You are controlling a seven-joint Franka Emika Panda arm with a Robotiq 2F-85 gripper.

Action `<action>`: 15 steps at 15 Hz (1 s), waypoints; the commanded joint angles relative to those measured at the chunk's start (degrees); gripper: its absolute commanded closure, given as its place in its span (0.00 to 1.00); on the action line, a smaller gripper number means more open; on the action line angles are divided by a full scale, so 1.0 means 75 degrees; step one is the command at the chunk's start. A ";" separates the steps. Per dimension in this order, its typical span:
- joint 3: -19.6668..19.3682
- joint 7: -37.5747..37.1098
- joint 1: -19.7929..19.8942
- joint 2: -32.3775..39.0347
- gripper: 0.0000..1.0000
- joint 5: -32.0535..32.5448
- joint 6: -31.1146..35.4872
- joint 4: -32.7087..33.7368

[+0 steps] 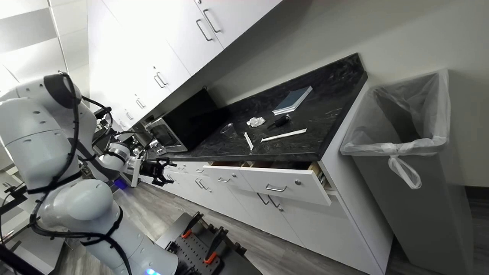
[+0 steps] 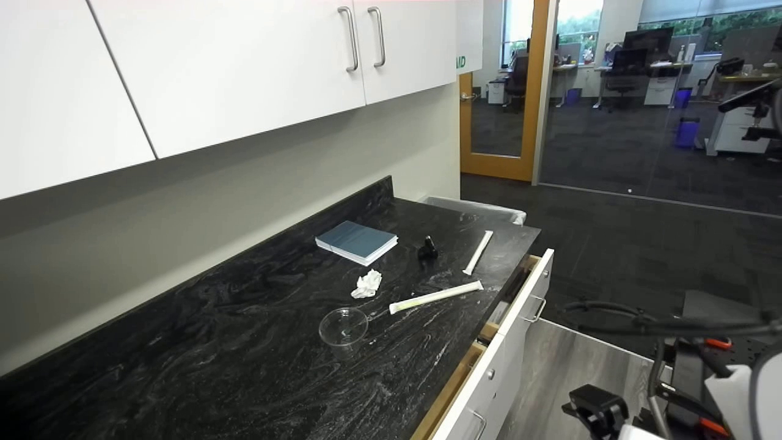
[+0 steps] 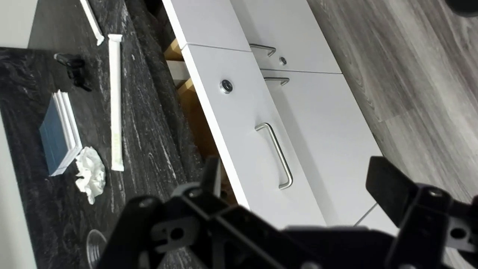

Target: Open the second top drawer below the countertop

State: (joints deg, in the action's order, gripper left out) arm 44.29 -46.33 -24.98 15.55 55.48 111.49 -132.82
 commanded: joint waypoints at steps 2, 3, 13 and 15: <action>-0.1451 -0.1012 -0.1227 0.2072 0.00 0.1493 -0.0098 0.1134; -0.1682 -0.1100 -0.1409 0.2250 0.00 0.1612 -0.0026 0.1305; -0.2397 -0.1506 -0.2184 0.2502 0.00 0.1763 -0.0233 0.1525; -0.2757 -0.2138 -0.2563 0.2812 0.00 0.2075 -0.0305 0.1622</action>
State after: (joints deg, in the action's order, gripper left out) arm 27.29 -56.11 -39.62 33.44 68.03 111.41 -122.31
